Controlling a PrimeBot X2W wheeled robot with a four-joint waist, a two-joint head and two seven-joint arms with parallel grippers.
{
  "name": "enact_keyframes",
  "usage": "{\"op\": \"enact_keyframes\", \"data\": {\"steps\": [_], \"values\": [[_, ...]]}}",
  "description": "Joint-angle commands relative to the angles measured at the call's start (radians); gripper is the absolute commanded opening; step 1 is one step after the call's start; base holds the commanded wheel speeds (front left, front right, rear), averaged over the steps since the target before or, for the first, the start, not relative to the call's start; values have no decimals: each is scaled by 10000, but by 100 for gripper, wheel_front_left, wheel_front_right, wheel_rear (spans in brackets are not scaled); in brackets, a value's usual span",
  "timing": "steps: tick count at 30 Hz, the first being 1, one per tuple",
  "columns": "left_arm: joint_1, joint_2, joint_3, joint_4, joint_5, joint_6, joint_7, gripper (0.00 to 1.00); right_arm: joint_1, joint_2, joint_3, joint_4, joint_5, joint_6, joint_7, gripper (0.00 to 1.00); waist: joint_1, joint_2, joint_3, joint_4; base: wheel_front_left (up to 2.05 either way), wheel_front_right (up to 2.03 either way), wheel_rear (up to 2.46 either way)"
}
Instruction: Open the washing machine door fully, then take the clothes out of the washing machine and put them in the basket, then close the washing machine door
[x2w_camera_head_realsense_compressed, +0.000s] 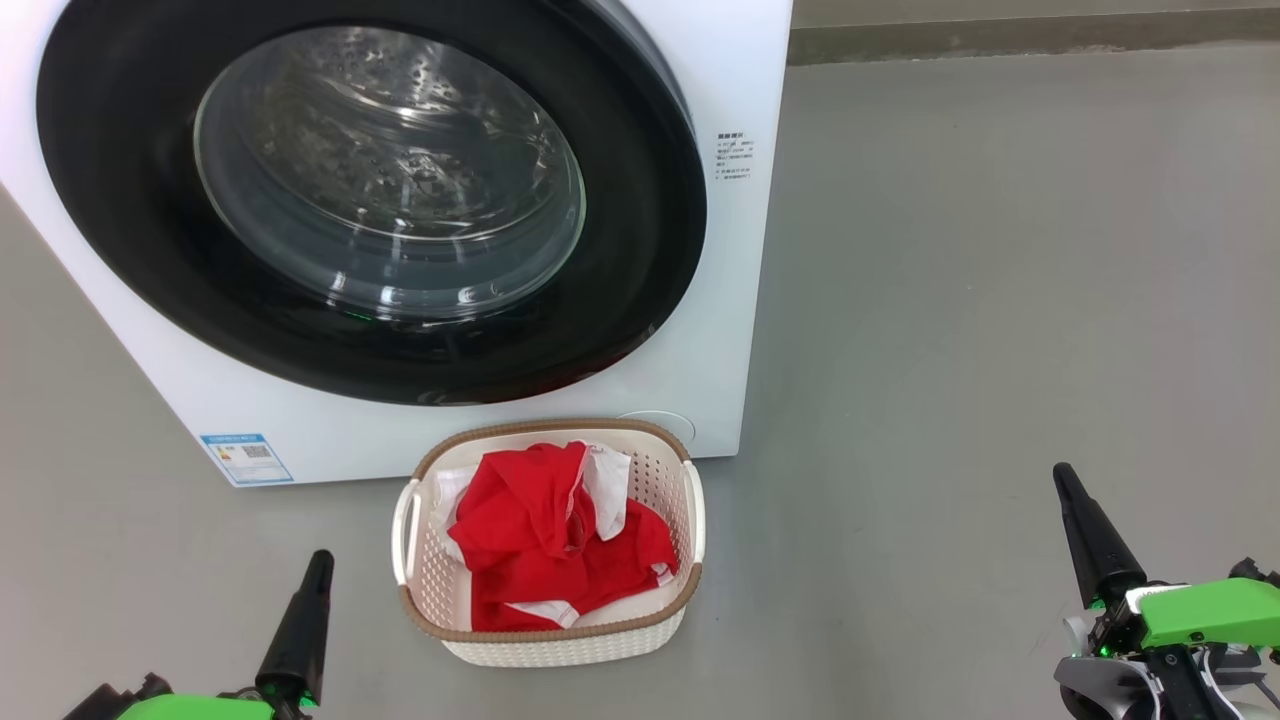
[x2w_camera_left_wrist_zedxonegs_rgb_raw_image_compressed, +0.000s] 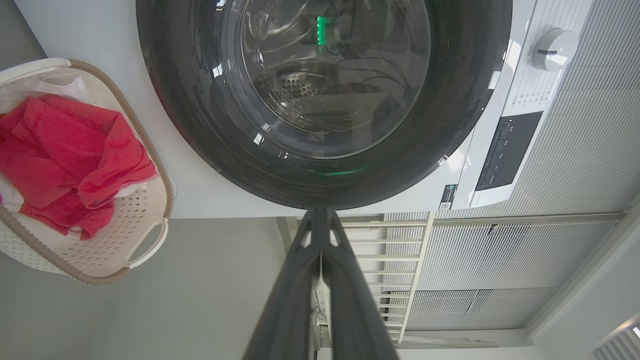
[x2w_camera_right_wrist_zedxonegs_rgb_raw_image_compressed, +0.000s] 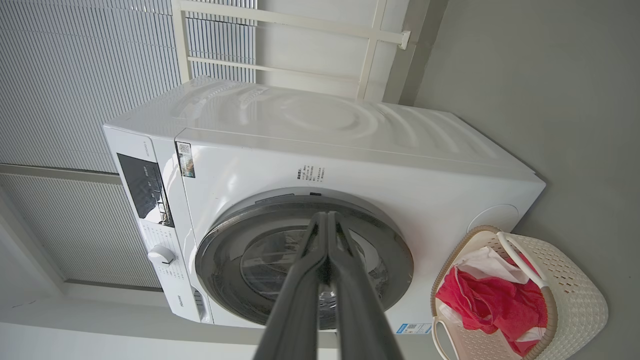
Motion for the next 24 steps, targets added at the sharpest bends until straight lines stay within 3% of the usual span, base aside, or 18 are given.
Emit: {"op": "enact_keyframes", "data": {"steps": [1, 24], "values": [[-414, 179, 341, -201, -67, -71, 63, 0, -418, -48, 148, -249, 40, -6, 46, 0, 0, 0, 0, 0, 0, 0, 0], [-414, 179, 340, -202, -68, -71, 62, 0, -420, -32, 125, -248, 22, -6, 64, 0, 0, 0, 0, 0, 0, 0, 0]]}}
